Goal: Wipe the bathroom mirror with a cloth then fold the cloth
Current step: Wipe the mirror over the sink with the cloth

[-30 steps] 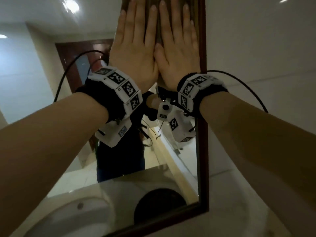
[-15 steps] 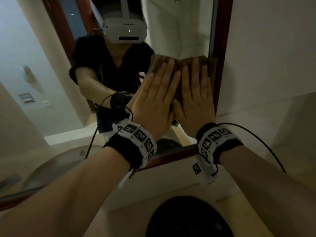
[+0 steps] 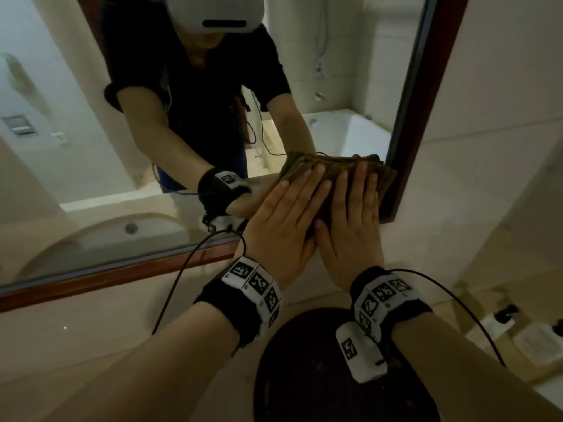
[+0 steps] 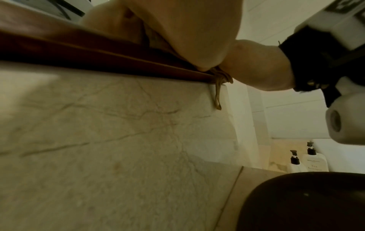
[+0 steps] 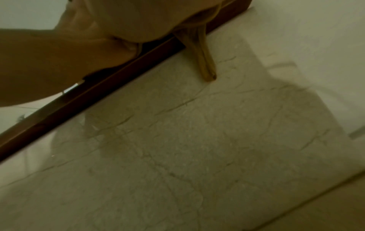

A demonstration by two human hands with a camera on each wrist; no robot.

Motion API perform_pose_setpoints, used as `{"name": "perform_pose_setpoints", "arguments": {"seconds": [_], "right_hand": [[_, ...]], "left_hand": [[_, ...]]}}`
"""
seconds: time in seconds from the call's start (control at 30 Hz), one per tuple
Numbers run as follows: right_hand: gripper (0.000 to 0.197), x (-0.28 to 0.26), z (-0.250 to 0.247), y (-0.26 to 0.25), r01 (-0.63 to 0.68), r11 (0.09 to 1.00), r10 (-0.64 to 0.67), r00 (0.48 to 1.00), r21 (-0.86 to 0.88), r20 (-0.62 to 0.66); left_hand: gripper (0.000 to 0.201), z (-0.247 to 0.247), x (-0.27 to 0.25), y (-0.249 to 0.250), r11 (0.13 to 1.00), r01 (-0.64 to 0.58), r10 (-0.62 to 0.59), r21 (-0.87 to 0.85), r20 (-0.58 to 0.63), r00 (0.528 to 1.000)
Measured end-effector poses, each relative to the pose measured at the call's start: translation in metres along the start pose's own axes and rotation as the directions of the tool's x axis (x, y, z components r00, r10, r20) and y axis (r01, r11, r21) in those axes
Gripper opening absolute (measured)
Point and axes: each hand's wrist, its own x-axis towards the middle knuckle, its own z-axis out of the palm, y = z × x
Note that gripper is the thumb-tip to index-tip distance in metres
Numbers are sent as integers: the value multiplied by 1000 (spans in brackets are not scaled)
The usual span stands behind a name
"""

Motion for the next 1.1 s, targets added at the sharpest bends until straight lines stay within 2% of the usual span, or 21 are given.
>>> {"name": "perform_pose_setpoints", "arguments": {"seconds": [0.17, 0.33, 0.43, 0.53, 0.6, 0.7, 0.73, 0.83, 0.93, 0.97, 1.03, 1.07, 1.1], "right_hand": [[68, -8, 8, -14, -59, 998, 59, 998, -9, 18], [71, -24, 7, -24, -9, 999, 12, 994, -34, 108], [77, -44, 6, -26, 55, 998, -48, 984, -38, 174], [68, -50, -2, -31, 101, 995, -102, 984, 13, 149], [54, -42, -5, -31, 21, 996, -30, 994, 88, 103], [36, -30, -7, -33, -116, 983, 109, 992, 143, 56], [35, -28, -10, -35, -108, 988, 101, 993, 112, 58], [36, -32, -6, -40, 114, 993, -114, 993, -39, 2], [33, -32, -2, -52, 159, 986, -163, 984, -49, -78], [31, -32, -2, -56, 157, 987, -160, 982, -38, -97], [30, -32, -3, -61, 143, 990, -144, 984, -17, -106], [30, -33, -3, -63, 132, 991, -134, 985, -19, -105], [29, -32, -2, -66, 130, 991, -131, 986, -21, -101]], "left_hand": [[67, 0, -10, -4, 998, -17, 19, -53, 20, 1000], [62, 1, -33, -7, 992, -7, 14, -123, 52, 999], [70, 0, -63, -12, 991, -14, 39, -136, 180, 983], [67, -9, -83, -15, 993, 11, 25, -118, 298, 954], [61, -17, -83, -16, 992, 16, 27, -128, 327, 945], [68, -28, -83, -17, 975, 46, 41, -219, 378, 925], [70, -29, -85, -19, 965, 55, 51, -256, 390, 920], [74, -41, -86, -32, 941, 15, 145, -337, 445, 884], [70, -60, -93, -56, 906, 62, 190, -419, 534, 824], [68, -67, -101, -65, 876, 116, 162, -468, 513, 843], [57, -81, -130, -87, 845, 186, 17, -502, 373, 928], [54, -86, -150, -101, 864, 222, -80, -452, 312, 947], [53, -89, -169, -115, 883, 277, -173, -379, 286, 942]]}}
